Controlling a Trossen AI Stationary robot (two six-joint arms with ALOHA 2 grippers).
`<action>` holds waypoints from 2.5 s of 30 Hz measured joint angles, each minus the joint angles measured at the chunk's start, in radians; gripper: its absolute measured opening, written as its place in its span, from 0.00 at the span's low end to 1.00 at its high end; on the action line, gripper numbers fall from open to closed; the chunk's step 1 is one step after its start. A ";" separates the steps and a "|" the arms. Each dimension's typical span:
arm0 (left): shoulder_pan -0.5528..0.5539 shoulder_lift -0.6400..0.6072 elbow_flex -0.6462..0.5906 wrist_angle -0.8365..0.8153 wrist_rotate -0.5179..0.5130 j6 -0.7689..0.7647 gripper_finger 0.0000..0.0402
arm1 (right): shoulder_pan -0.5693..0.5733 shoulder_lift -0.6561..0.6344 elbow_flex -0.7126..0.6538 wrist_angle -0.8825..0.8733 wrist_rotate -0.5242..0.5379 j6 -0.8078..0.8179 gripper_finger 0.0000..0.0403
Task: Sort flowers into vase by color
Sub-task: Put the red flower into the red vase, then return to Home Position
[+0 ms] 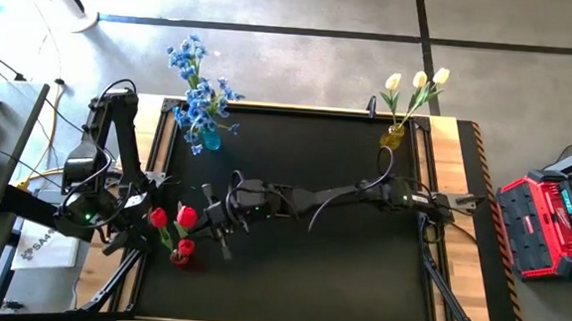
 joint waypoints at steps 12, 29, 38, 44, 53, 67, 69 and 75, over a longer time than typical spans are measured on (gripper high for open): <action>0.000 0.000 0.000 -0.001 0.000 -0.034 0.41 | 0.000 0.000 0.000 -0.006 0.015 -0.013 0.04; 0.000 0.000 0.000 0.000 0.001 -0.038 0.41 | -0.001 0.000 0.000 0.177 0.056 0.142 0.39; 0.000 0.000 0.000 0.000 0.001 -0.034 0.41 | -0.001 -0.011 0.125 0.166 -0.010 0.149 0.38; 0.000 0.000 0.000 0.001 0.001 -0.047 0.41 | -0.013 -0.004 0.120 0.122 0.010 0.171 0.38; 0.000 0.005 0.000 0.005 0.003 -0.060 0.41 | -0.032 -0.063 0.122 0.137 0.020 0.208 0.38; 0.000 0.012 0.092 -0.023 -0.011 0.165 0.29 | -0.050 -0.211 0.121 -0.111 0.035 0.253 0.31; 0.000 0.012 0.106 -0.074 0.028 0.167 0.22 | -0.055 -0.242 0.121 -0.194 0.039 0.227 0.26; 0.000 0.011 0.175 -0.310 0.065 0.120 0.02 | -0.054 -0.297 0.121 -0.427 0.125 0.170 0.06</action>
